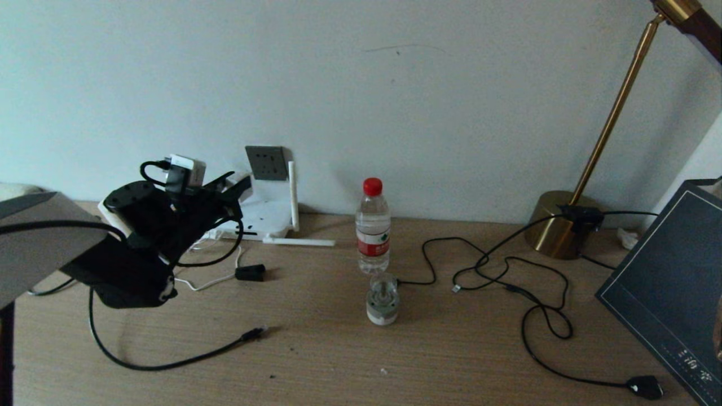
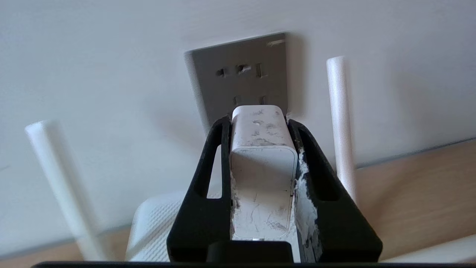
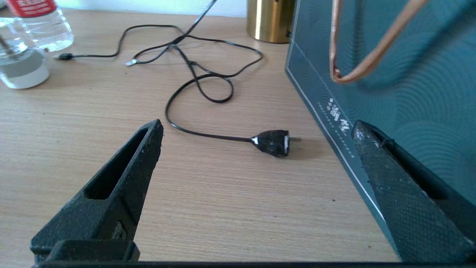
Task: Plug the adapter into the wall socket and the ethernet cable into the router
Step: Align plug and socket
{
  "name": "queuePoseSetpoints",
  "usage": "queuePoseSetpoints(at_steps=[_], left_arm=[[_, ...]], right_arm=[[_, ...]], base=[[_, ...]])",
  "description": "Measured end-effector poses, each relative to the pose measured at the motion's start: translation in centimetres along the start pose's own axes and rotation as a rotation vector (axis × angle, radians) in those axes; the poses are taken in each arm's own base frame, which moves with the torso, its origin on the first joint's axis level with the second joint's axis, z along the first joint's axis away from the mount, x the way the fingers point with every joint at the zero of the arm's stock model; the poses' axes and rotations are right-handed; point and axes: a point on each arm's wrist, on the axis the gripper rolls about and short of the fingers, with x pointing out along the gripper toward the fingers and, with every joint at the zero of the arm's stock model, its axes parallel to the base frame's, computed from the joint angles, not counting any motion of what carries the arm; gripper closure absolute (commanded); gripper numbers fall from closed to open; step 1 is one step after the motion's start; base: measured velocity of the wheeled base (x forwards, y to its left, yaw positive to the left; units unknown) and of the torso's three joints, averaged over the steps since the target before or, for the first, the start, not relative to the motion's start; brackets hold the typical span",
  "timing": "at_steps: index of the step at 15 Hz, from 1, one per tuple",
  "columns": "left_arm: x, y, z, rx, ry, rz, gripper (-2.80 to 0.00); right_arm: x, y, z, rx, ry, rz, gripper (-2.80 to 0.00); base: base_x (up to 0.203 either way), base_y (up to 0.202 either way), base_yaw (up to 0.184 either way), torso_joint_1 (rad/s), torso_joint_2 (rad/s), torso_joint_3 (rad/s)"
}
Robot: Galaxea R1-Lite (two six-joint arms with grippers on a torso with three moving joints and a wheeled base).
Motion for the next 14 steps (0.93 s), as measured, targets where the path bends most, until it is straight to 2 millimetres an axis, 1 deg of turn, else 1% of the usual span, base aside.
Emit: queuePoseSetpoints(at_steps=[3,7,11,14], left_arm=[[1.6,-0.6,-0.2,-0.006,-0.041,-0.001,0.00],[3.8,-1.3,-0.1,-0.054,-0.095,0.055,0.00],[4.4,-1.8,-1.1,-0.083,-0.089,0.059,0.00],[4.8,-1.5,-1.4,-0.111,-0.095,0.087,0.00]], right_arm=[[0.0,0.0,0.0,0.000,0.000,0.000,-2.80],[0.0,0.0,0.0,0.000,0.000,0.000,-2.80],[0.0,0.0,0.0,0.000,0.000,0.000,-2.80],[0.0,0.0,0.0,0.000,0.000,0.000,-2.80]], base=[[0.000,0.000,0.000,0.000,0.00,0.000],[0.000,0.000,0.000,0.000,0.00,0.000],[0.000,0.000,0.000,0.000,0.00,0.000],[0.000,0.000,0.000,0.000,0.00,0.000]])
